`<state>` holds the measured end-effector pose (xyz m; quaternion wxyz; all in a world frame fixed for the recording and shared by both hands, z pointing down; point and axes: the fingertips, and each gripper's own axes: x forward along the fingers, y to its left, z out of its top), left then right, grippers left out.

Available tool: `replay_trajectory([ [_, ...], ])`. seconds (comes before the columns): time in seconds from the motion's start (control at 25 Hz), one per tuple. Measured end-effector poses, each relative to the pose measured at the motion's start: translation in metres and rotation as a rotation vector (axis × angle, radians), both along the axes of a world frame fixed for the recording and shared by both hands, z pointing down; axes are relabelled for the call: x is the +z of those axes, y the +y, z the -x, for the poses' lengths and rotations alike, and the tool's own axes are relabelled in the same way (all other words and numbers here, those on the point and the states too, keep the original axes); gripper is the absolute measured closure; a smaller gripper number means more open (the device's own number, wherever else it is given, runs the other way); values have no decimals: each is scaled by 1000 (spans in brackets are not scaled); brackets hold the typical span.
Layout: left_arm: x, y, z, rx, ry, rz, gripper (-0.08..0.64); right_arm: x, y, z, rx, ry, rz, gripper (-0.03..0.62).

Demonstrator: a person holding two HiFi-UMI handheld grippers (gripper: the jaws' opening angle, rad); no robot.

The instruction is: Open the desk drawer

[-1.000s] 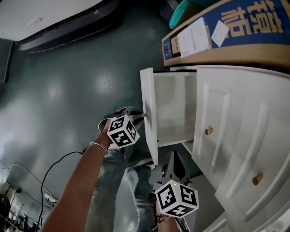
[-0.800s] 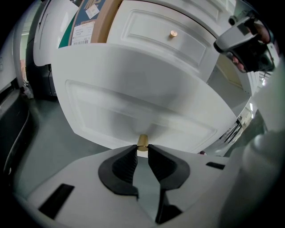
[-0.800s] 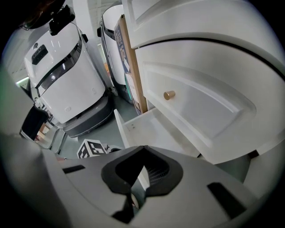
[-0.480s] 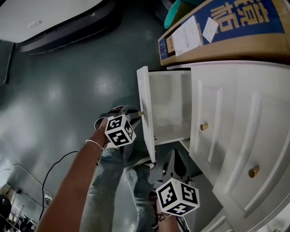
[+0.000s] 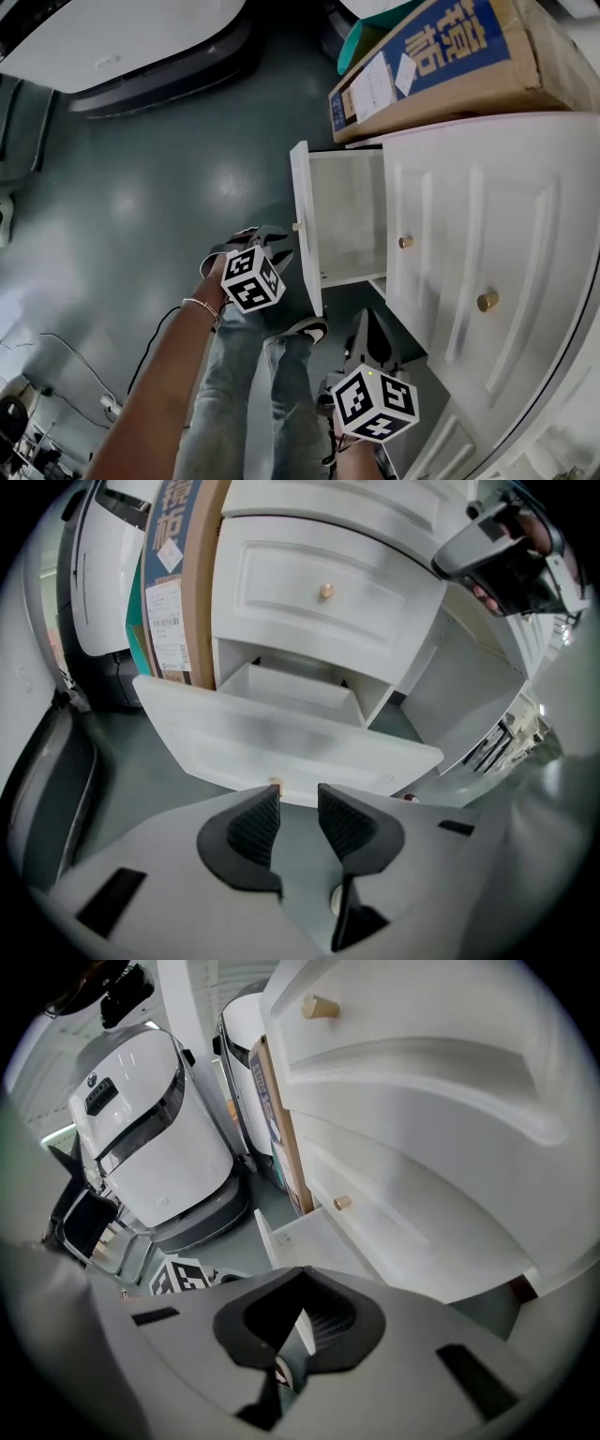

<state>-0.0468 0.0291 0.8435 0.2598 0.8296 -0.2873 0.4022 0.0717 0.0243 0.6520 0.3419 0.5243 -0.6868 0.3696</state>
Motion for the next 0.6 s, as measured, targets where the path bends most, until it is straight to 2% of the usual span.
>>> replay_trajectory([
  [0.08,-17,-1,1,-12,-2,-12,430,-15,0,-3,-3,1,-9,586],
  [0.36,-79,-19,0,-143,52,-58,430,-55,1,-15,15,6,-40,586],
  [0.6,-108,-25,-4,-160,67,-78,430,-76,4,-19,42,-2,-61,586],
])
